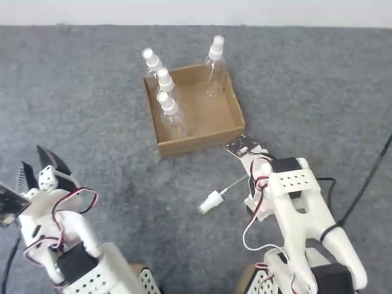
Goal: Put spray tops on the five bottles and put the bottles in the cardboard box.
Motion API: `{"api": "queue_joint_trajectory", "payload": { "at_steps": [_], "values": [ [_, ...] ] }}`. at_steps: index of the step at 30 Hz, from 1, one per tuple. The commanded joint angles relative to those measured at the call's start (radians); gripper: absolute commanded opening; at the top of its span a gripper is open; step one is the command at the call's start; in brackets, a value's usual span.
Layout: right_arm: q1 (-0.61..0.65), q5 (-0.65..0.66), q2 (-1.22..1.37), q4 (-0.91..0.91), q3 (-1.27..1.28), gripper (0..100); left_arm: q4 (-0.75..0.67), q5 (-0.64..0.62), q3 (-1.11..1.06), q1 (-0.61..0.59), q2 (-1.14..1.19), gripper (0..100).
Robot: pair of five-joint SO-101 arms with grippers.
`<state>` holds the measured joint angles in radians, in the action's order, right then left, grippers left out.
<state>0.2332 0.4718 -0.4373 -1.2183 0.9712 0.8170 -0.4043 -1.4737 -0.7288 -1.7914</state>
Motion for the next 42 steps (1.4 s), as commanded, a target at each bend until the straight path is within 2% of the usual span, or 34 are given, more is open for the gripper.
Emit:
{"api": "queue_joint_trajectory", "payload": {
  "at_steps": [1,4,11,18,23,33,42],
  "values": [
    [-0.015,0.006,-0.050,-0.018,-0.005,15.3,-0.029,-0.006,0.016,-0.005,-0.011,15],
    [-0.012,0.006,-0.050,-0.054,-0.003,18.6,-0.029,-0.006,0.016,-0.005,-0.011,15],
    [-0.015,0.006,-0.050,-0.050,0.008,12.9,-0.029,-0.006,0.016,-0.005,-0.011,15],
    [-0.015,0.009,-0.051,-0.056,0.009,11.6,-0.029,-0.006,0.016,-0.005,-0.011,15],
    [-0.008,0.005,-0.062,-0.065,-0.021,0.5,-0.029,-0.006,0.016,-0.005,-0.011,15],
    [-0.005,0.000,-0.062,-0.302,-0.221,2.0,-0.029,-0.006,0.016,-0.002,-0.011,15],
    [-0.002,-0.084,-0.064,-0.329,-0.338,2.2,-0.029,-0.006,0.016,0.002,-0.011,15]
  ]
}}
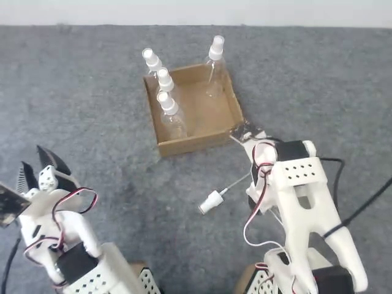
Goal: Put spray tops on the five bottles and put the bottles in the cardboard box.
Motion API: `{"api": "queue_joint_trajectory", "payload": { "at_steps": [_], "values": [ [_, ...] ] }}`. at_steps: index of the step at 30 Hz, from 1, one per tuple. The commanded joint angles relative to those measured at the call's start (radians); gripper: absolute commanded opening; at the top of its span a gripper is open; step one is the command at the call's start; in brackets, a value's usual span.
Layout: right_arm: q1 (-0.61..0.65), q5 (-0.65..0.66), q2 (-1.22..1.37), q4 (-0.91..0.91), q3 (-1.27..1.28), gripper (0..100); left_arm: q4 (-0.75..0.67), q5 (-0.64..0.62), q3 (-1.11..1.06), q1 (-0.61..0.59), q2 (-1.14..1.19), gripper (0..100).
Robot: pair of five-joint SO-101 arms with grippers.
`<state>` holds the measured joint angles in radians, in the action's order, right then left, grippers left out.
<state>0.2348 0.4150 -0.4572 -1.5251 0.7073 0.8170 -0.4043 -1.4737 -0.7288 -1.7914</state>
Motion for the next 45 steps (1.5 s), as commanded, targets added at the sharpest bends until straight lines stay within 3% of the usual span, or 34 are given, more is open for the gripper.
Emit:
{"api": "queue_joint_trajectory", "payload": {
  "at_steps": [1,5,10,20,26,45],
  "values": [
    [0.004,-0.029,-0.044,-0.021,-0.083,2.1,-0.029,-0.006,0.016,0.002,-0.011,15],
    [0.039,-0.037,-0.053,-0.018,-0.127,2.0,-0.029,-0.006,0.016,0.002,-0.011,15],
    [0.081,-0.138,-0.200,0.016,-0.146,2.0,-0.029,-0.006,0.016,0.002,-0.011,15],
    [0.084,-0.258,-0.400,0.120,-0.140,2.4,-0.029,-0.006,0.016,0.002,-0.011,15],
    [0.081,-0.348,-0.461,0.285,0.017,2.0,-0.026,-0.008,0.019,0.003,-0.011,15],
    [0.077,-0.359,-0.759,0.467,0.301,2.0,0.000,-0.009,0.058,0.003,-0.011,15]
  ]
}}
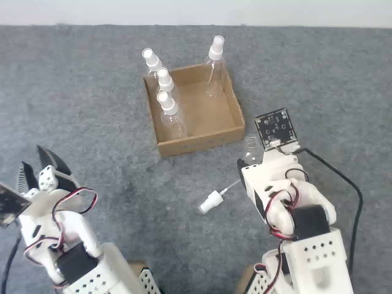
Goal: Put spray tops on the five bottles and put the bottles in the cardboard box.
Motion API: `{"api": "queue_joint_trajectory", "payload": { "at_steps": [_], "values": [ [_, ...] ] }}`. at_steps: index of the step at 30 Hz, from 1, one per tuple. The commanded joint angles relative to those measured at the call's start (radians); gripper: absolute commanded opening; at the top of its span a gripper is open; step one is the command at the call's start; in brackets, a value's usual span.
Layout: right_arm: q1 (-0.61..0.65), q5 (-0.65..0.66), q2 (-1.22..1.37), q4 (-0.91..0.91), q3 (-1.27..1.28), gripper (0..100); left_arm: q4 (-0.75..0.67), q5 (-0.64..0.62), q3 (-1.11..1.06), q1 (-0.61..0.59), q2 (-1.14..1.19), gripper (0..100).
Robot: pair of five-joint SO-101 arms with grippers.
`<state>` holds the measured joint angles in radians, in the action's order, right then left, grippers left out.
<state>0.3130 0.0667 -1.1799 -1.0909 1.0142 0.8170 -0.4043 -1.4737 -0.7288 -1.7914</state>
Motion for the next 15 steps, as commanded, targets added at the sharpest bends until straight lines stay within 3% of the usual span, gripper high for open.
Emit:
{"api": "queue_joint_trajectory", "payload": {
  "at_steps": [1,5,15],
  "values": [
    [-0.001,-0.011,-0.038,0.033,-0.005,2.0,0.002,-0.009,0.064,0.003,-0.011,15],
    [-0.013,-0.011,-0.039,0.033,0.000,2.0,0.084,-0.009,0.127,0.003,-0.011,15],
    [-0.180,-0.048,-0.039,0.033,0.000,2.0,0.239,-0.008,0.302,0.003,-0.011,15]
  ]
}}
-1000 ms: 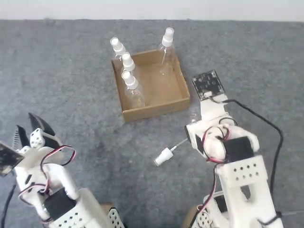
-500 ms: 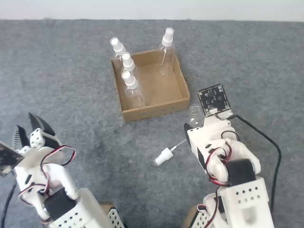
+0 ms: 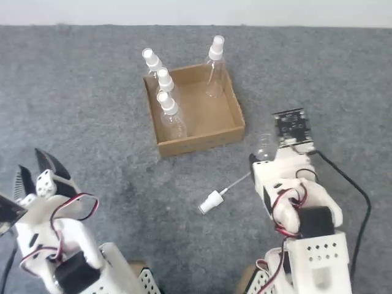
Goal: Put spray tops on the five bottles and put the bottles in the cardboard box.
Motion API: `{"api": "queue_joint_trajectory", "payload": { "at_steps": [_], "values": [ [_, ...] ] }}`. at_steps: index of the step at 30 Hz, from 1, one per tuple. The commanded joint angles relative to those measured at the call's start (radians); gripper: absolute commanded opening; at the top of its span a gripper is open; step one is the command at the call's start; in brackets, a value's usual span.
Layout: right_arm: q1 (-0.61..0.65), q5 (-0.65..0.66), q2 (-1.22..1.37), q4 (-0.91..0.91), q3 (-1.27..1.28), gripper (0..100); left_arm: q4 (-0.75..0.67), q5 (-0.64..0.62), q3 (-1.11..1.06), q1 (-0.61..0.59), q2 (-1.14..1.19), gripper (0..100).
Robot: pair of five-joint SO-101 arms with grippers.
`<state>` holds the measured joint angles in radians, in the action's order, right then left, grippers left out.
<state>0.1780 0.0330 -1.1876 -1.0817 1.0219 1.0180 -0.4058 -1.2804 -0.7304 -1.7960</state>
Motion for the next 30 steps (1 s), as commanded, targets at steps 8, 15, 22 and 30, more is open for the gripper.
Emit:
{"api": "queue_joint_trajectory", "payload": {
  "at_steps": [8,15,22,30],
  "values": [
    [-0.128,-0.041,-0.031,0.074,0.028,2.0,0.129,0.074,0.280,0.086,-0.006,15],
    [-0.211,-0.097,-0.031,0.117,0.051,2.0,0.196,0.287,0.358,0.454,-0.006,14],
    [-0.259,-0.118,-0.031,0.139,0.052,2.0,0.270,0.531,0.318,0.753,0.002,14],
    [-0.260,-0.141,-0.031,0.165,0.068,2.0,0.307,0.680,0.142,0.987,0.003,14]
  ]
}}
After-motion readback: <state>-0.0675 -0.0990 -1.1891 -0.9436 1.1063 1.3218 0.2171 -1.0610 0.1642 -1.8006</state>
